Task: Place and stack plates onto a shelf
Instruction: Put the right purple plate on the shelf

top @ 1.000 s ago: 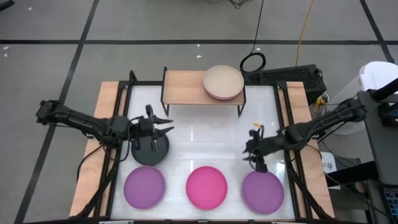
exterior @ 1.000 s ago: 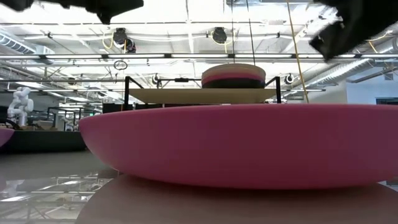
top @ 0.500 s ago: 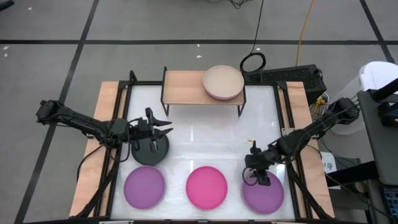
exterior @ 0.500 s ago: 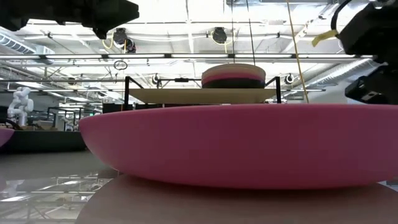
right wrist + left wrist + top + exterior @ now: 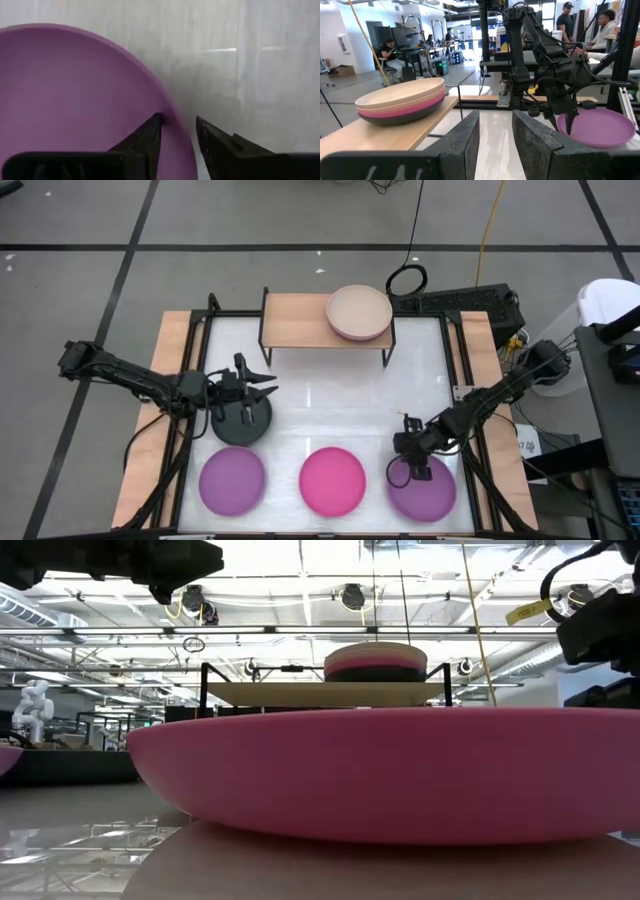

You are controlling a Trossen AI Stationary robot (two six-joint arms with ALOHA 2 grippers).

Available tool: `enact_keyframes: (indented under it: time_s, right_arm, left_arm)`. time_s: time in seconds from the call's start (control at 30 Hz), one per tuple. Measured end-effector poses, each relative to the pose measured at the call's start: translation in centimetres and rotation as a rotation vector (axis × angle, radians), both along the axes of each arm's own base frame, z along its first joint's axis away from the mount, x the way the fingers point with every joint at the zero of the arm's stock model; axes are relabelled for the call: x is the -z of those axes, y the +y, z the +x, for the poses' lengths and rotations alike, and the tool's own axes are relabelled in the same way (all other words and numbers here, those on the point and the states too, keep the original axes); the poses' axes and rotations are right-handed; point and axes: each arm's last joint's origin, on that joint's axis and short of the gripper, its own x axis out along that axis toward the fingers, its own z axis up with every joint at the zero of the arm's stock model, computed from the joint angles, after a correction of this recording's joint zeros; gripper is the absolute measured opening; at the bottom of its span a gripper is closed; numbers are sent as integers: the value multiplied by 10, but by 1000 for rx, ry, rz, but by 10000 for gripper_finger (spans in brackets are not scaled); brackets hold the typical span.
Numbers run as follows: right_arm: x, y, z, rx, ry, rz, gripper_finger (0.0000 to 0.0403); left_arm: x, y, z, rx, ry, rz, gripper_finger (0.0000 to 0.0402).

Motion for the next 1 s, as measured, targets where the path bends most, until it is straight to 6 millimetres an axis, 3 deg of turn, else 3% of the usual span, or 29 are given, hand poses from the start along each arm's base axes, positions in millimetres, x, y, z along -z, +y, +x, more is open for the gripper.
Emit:
enact_keyframes:
  time_s: [0.13, 0.27, 0.6, 0.77, 1.0]
  right_arm:
    - [-2, 0, 0, 12, -6, 13, 71]
    - [-3, -1, -1, 9, -1, 12, 13]
    - [-17, -13, -4, 32, -47, -5, 1]
    - [-49, -28, -4, 92, -190, -57, 1]
    - [-121, -49, 16, 164, -697, -165, 1]
  left_arm:
    - [0, 0, 0, 0, 0, 2, 121]
    - [0, 0, 0, 0, 1, 4, 121]
    - [0, 0, 0, -1, 2, 4, 121]
    - [0, 1, 0, -25, -5, -32, 121]
    - [0, 3, -1, -95, -4, -36, 121]
